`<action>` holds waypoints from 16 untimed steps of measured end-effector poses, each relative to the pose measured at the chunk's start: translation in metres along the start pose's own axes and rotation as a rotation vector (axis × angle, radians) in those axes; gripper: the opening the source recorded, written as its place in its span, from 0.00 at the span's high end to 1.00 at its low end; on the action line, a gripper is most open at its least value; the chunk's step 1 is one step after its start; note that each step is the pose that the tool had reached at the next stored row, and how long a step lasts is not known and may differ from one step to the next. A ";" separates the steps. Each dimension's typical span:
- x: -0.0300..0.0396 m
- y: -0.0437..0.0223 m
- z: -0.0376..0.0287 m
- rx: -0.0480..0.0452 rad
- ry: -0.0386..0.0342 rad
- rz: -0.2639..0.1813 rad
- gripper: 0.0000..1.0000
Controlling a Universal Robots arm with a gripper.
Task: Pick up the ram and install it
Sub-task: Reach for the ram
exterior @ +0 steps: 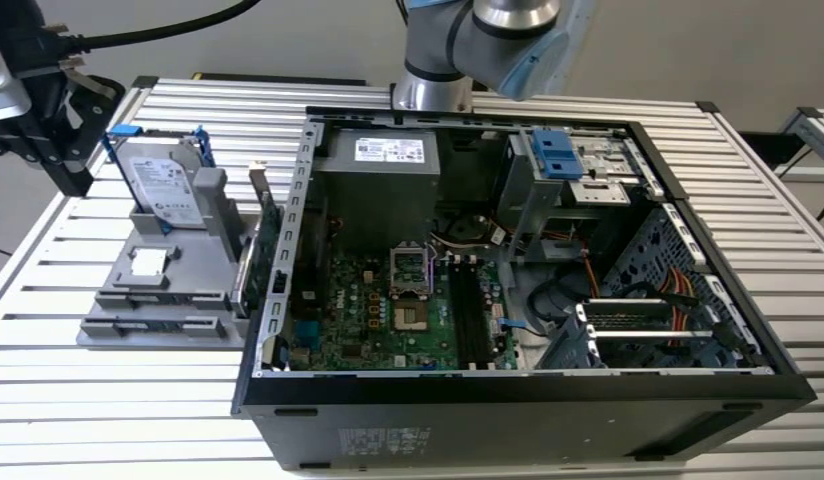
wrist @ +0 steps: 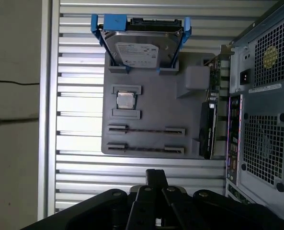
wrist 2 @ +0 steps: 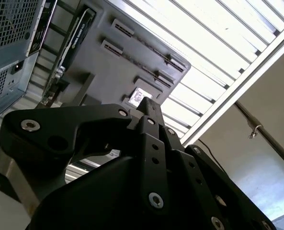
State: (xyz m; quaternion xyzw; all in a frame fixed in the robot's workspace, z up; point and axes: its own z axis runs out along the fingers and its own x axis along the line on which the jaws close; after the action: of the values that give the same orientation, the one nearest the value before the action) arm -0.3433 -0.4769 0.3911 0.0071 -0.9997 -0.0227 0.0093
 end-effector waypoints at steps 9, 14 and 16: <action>0.0000 0.0000 0.0002 0.0000 0.0002 -0.009 1.00; 0.0000 0.0001 0.0001 0.0004 0.0011 -0.025 1.00; 0.0000 0.0001 0.0001 0.0005 0.0013 -0.030 1.00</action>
State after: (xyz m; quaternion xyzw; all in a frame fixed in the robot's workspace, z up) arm -0.3433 -0.4768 0.3910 0.0222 -0.9995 -0.0226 0.0096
